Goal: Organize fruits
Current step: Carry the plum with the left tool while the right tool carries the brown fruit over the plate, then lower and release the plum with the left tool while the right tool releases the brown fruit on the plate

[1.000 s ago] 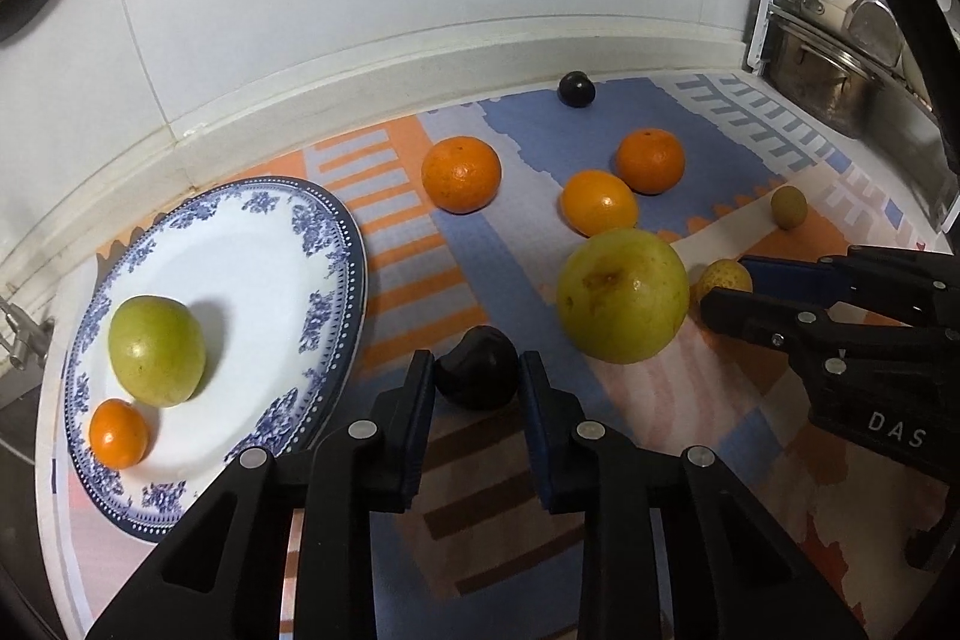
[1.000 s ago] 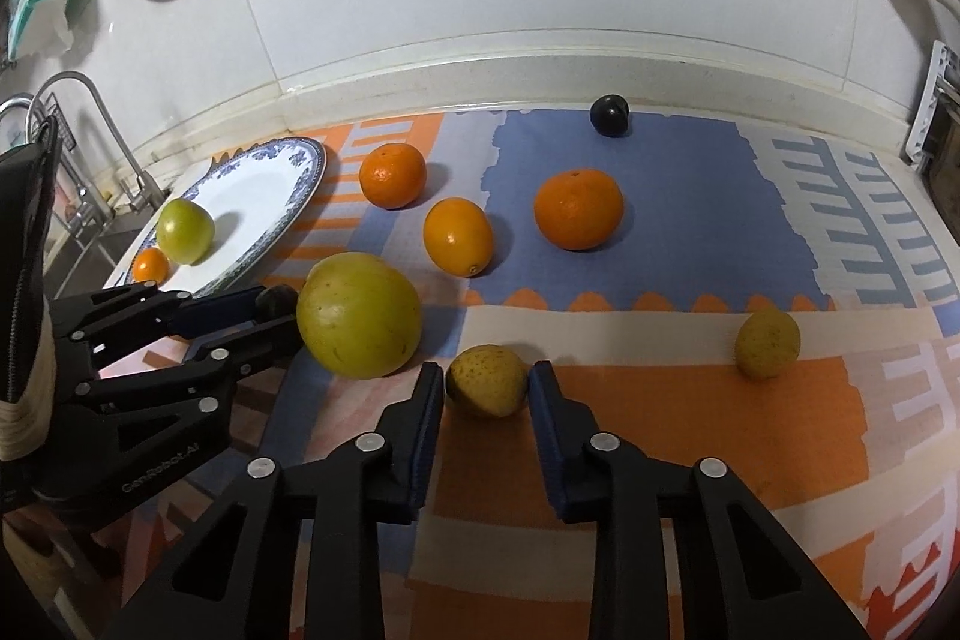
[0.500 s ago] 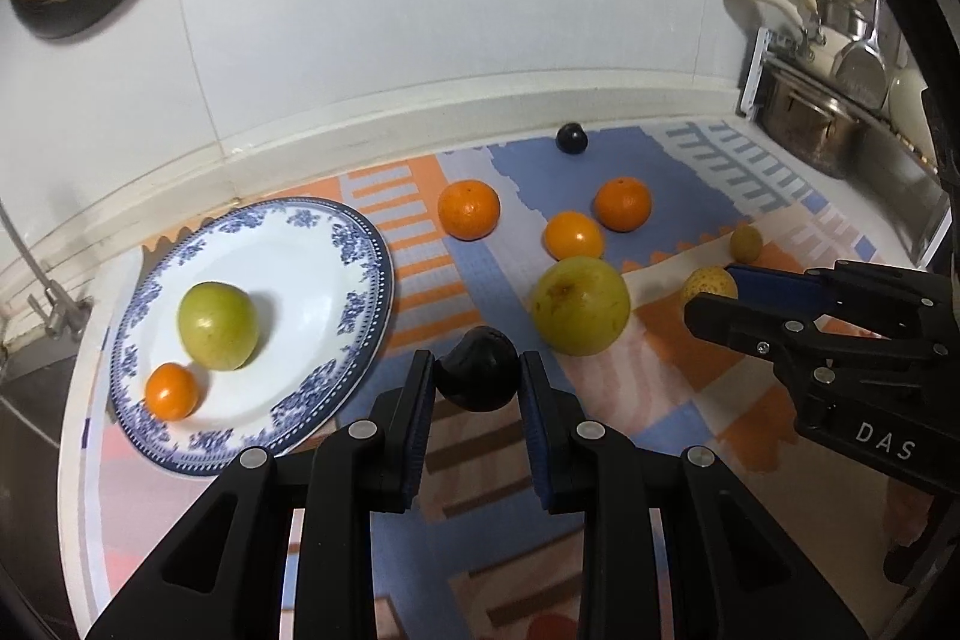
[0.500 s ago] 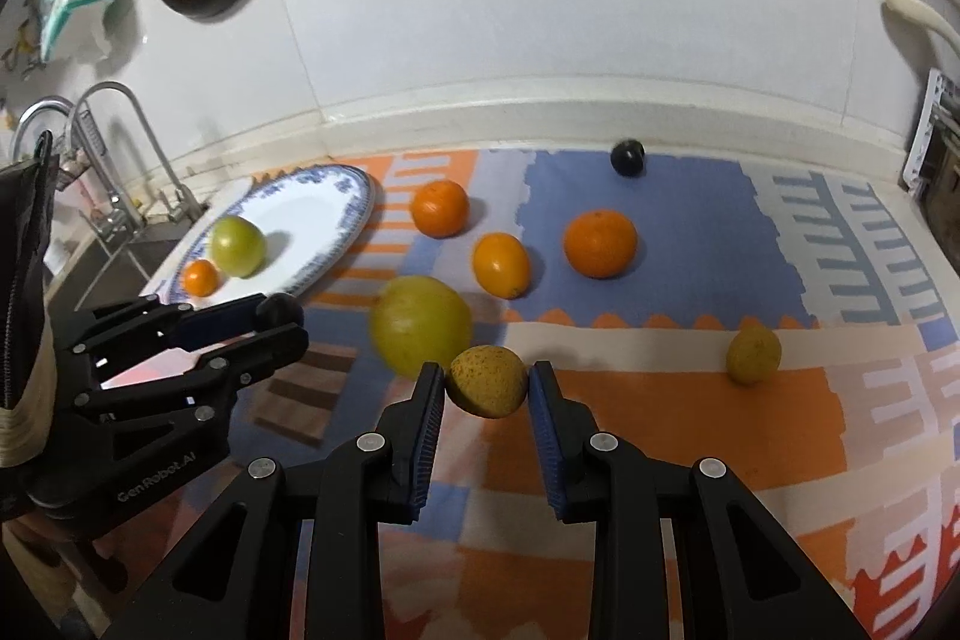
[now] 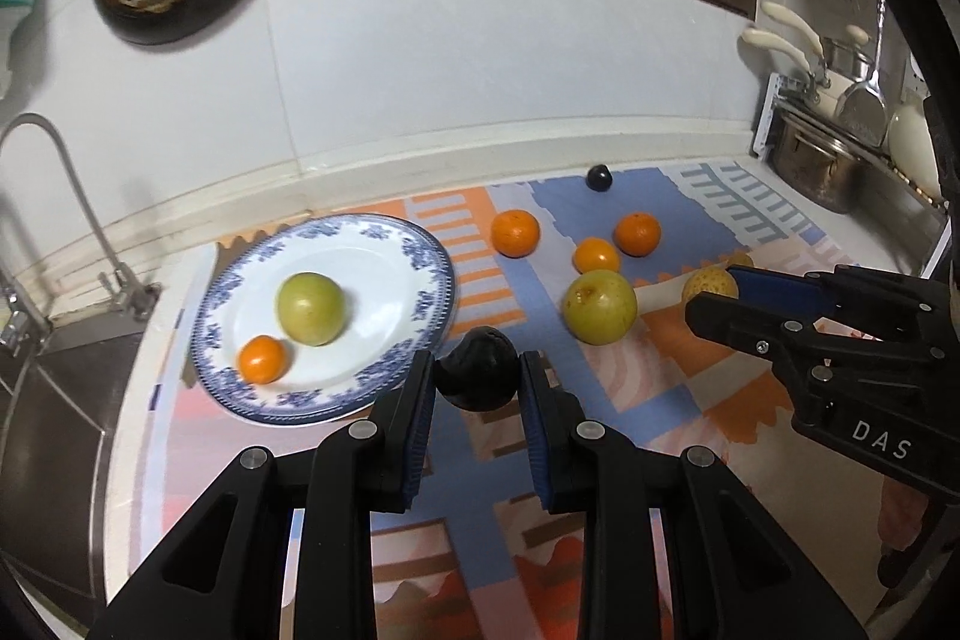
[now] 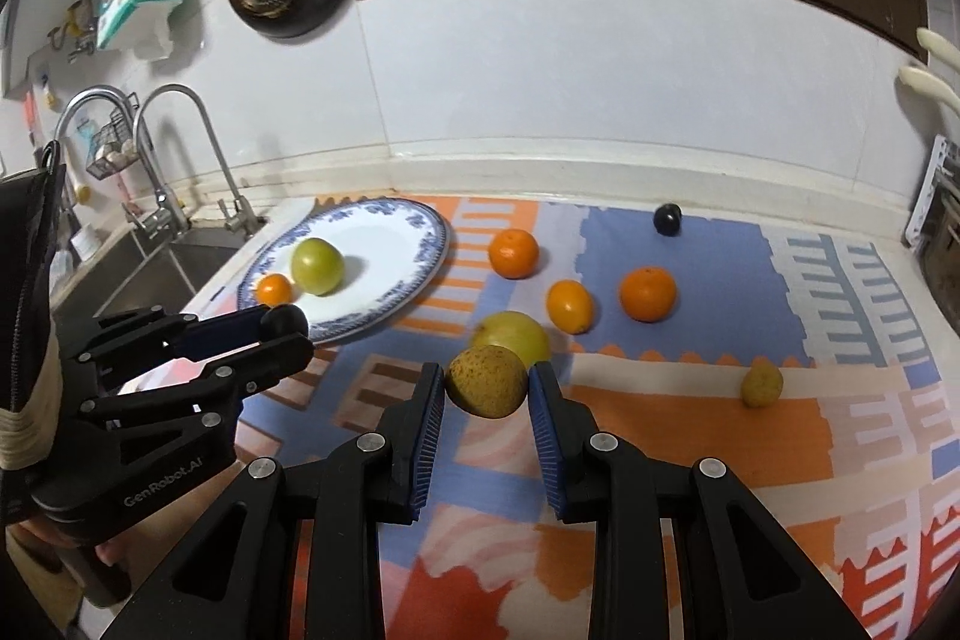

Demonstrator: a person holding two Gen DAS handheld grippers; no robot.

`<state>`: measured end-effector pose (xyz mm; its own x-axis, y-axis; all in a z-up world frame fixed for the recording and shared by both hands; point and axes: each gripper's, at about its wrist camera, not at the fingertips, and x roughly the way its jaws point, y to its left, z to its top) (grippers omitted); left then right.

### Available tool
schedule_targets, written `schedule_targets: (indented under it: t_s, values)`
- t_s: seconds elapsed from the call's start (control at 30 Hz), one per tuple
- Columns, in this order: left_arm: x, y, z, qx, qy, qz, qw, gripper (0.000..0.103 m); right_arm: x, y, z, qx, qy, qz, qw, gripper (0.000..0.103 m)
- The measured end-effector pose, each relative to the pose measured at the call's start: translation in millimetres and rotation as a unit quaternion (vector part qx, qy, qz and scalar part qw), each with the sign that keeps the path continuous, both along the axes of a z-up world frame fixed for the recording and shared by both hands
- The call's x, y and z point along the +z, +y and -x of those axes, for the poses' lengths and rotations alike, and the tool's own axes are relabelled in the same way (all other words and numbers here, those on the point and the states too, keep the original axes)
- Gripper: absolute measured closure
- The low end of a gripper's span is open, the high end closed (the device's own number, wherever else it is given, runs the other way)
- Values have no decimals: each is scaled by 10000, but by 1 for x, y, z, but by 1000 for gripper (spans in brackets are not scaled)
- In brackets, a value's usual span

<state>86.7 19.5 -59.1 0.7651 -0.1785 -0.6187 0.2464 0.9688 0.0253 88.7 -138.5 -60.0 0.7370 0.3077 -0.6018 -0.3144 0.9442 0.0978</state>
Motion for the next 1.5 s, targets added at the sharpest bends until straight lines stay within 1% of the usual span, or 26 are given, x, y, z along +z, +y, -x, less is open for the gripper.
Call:
schedule_targets:
  t_s: [0.37, 0.7, 0.9, 1.13, 1.5]
  values:
    - [12, 35, 19, 385, -183, 73, 9991, 75, 14, 32, 8, 300, -184, -99, 9993, 73]
    - [13, 67, 14, 721, -281, 19, 9970, 75, 21, 65, -10, 584, -169, -180, 9980, 73]
    - [10, 84, 3, 830, -283, -36, 9961, 75, 20, 85, -25, 700, -122, -108, 9974, 73]
    - [4, 106, -22, 912, -194, -21, 9956, 75, 14, 106, -46, 761, -1, -67, 9971, 73]
    - [-15, 123, -66, 844, 39, -69, 9964, 75, -3, 127, -84, 687, 272, -16, 9973, 73]
